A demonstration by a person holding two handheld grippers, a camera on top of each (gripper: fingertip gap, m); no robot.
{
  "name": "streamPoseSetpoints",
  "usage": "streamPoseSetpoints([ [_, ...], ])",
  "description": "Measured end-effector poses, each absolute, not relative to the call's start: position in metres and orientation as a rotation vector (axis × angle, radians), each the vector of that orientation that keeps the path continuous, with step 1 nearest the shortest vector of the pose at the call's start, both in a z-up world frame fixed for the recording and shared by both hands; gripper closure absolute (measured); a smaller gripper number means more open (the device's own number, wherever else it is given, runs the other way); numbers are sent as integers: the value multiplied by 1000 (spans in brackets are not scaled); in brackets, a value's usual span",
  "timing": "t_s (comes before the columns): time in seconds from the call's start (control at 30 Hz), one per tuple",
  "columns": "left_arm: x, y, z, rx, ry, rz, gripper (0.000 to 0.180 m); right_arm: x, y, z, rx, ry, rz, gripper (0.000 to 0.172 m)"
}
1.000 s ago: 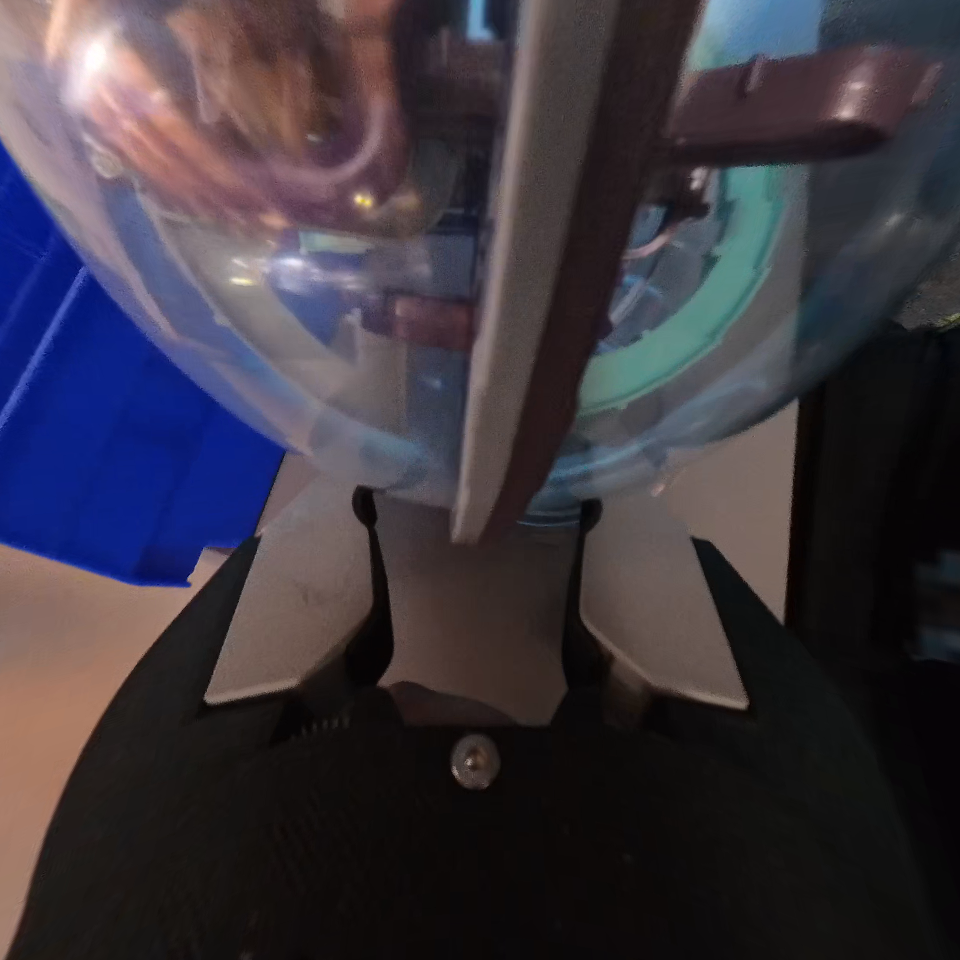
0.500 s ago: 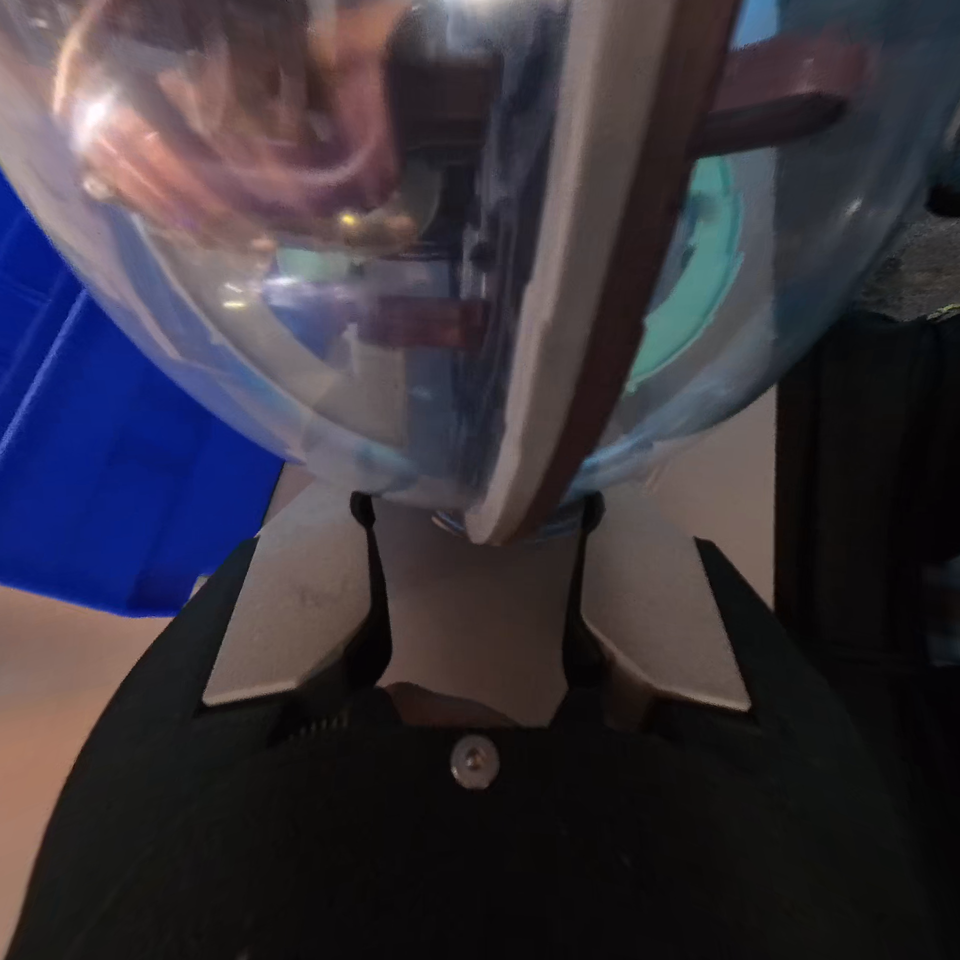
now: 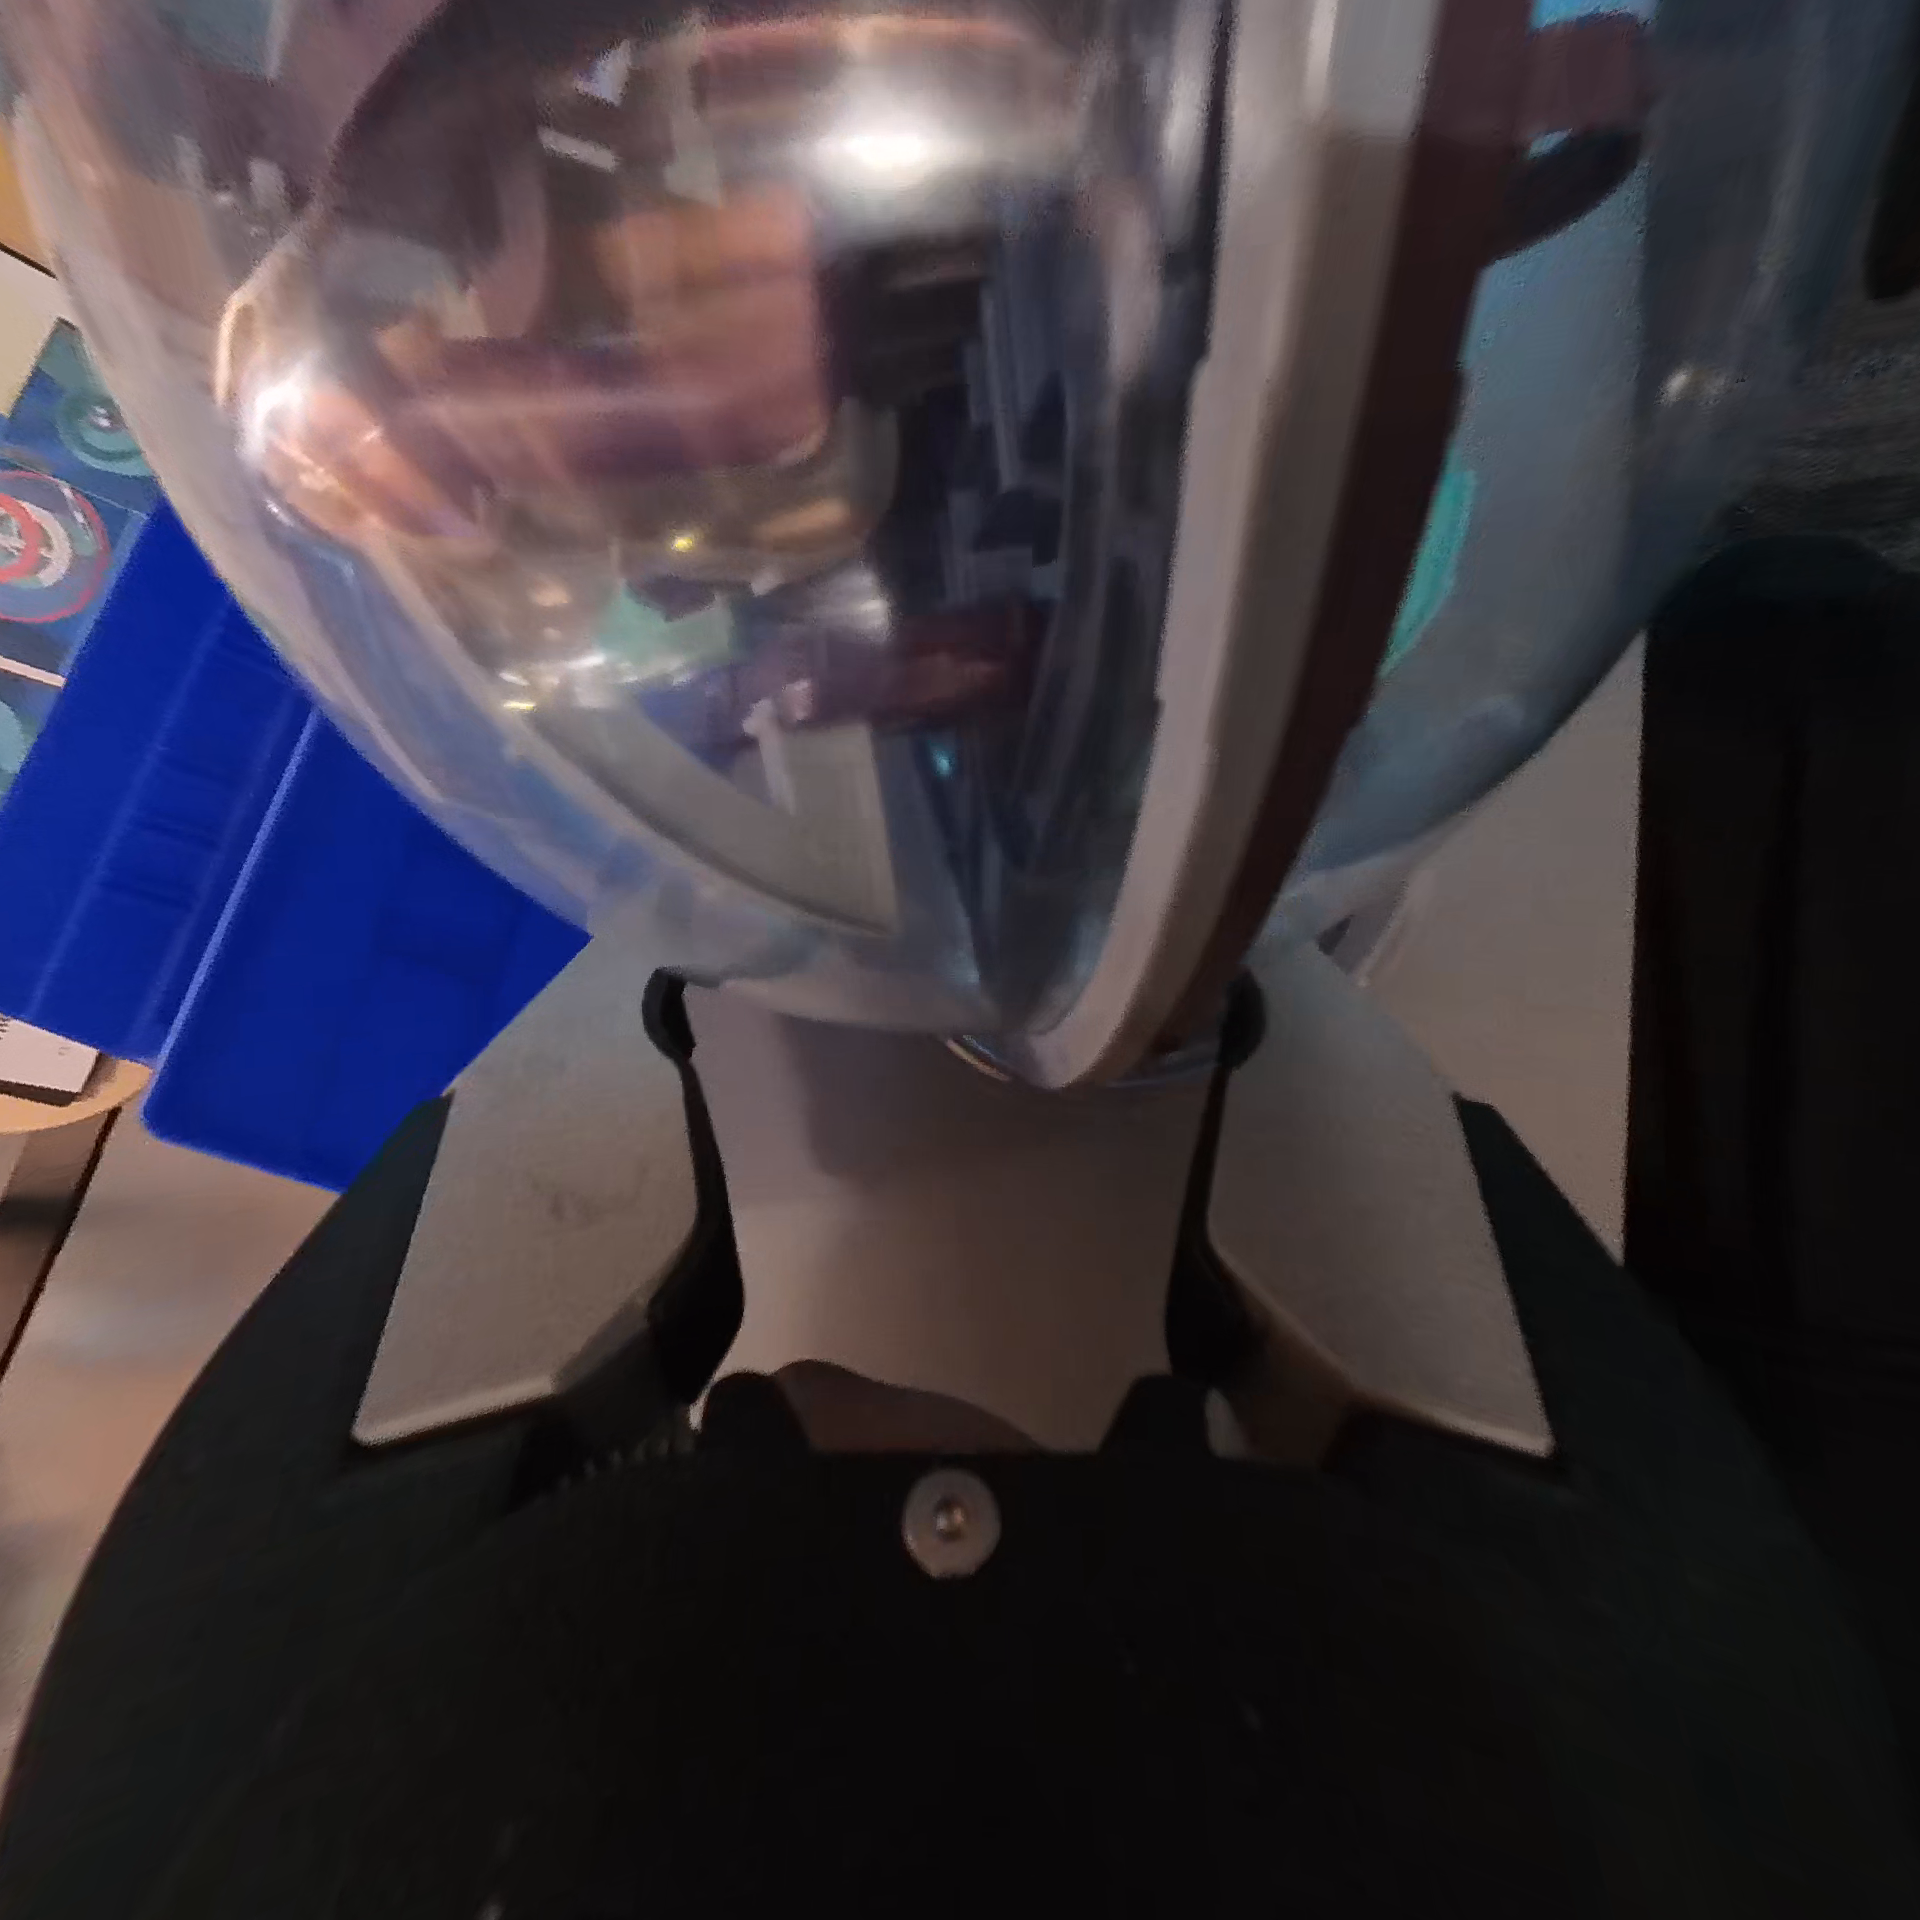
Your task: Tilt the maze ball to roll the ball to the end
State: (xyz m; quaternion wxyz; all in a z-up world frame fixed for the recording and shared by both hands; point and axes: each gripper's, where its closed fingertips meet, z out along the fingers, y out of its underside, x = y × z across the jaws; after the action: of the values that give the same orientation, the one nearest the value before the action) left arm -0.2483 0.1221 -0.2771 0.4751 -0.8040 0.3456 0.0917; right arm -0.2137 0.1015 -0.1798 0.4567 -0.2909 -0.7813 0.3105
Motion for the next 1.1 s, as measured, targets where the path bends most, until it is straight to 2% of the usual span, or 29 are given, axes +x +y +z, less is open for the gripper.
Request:
streamPoseSetpoints([
  [0.03,-249,122,-277,-1959,845,228,78,-213,102,-180,-716,-1928,758,40],
  [0.53,-248,116,-271,-1871,857,178,78,-211,102,-182,-720,-1939,773,40],
  [1.1,-250,105,-267,-1829,918,112,86,-211,97,-186,-705,-1965,774,40],
])
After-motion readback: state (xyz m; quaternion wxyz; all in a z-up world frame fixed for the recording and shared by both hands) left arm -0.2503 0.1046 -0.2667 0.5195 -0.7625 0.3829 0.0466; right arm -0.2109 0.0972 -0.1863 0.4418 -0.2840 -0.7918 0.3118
